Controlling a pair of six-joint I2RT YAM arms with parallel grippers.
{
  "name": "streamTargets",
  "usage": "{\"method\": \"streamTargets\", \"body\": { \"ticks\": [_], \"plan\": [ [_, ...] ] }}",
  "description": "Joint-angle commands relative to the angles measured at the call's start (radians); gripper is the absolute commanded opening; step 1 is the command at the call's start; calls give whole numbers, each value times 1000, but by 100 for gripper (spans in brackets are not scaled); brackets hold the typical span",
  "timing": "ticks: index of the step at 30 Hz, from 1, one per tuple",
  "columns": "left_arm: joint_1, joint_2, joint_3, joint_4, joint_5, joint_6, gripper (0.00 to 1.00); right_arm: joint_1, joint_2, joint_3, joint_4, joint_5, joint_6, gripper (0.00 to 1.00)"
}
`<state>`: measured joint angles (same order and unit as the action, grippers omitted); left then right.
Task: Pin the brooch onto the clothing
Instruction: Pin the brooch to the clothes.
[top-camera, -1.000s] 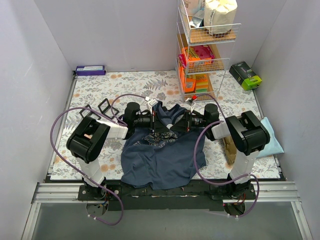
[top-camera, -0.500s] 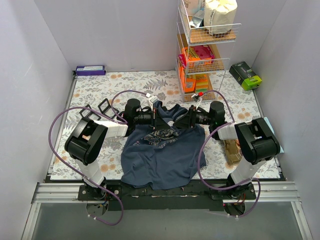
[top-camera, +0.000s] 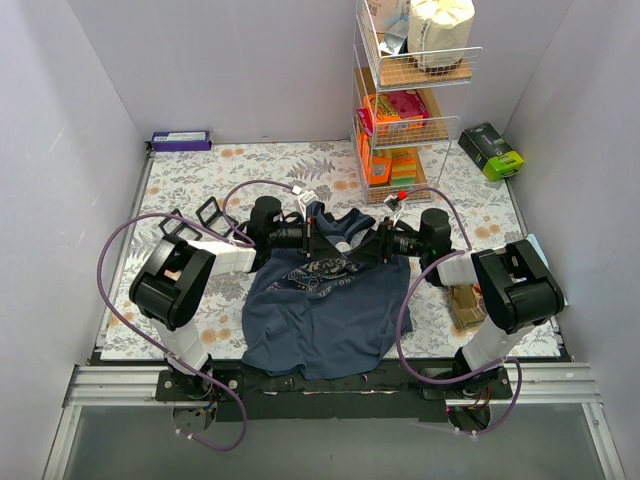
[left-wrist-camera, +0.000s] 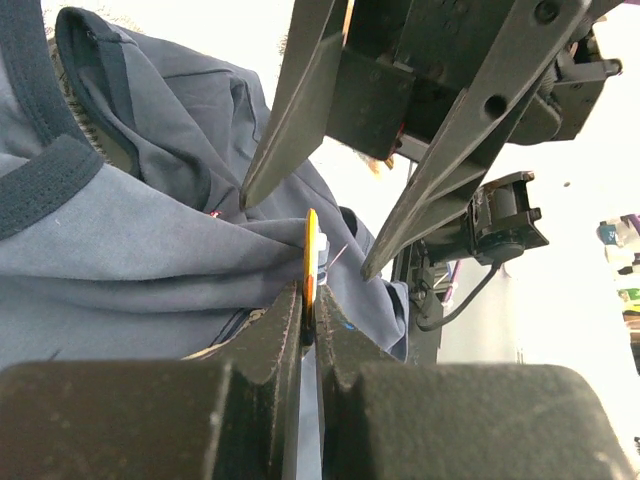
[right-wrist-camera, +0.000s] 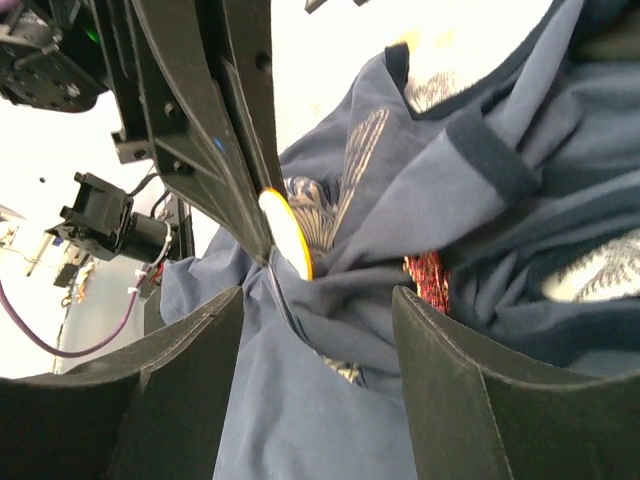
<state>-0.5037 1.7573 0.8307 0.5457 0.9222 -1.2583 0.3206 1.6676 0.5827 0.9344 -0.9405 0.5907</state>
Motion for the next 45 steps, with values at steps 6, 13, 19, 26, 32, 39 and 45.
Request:
{"method": "streamTargets", "body": {
  "ticks": [6, 13, 19, 26, 32, 39, 45],
  "plan": [
    [-6, -53, 28, 46, 46, -41, 0, -3, 7, -40, 110, -1, -8, 69],
    [-6, -39, 25, 83, 76, -61, 0, 9, 53, -3, 190, -3, 34, 65],
    [-9, -38, 25, 86, 86, -62, 0, 12, 80, 12, 248, -14, 73, 59],
    [-15, -28, 27, 91, 101, -66, 0, 15, 80, 12, 294, -21, 103, 58],
    [-21, -24, 27, 106, 116, -75, 0, 15, 90, 16, 359, -27, 149, 58],
    [-22, -22, 28, 108, 121, -73, 0, 15, 104, 20, 377, -29, 161, 54],
    [-27, -13, 31, 108, 130, -73, 0, 17, 121, 17, 454, -35, 218, 54]
  ]
}}
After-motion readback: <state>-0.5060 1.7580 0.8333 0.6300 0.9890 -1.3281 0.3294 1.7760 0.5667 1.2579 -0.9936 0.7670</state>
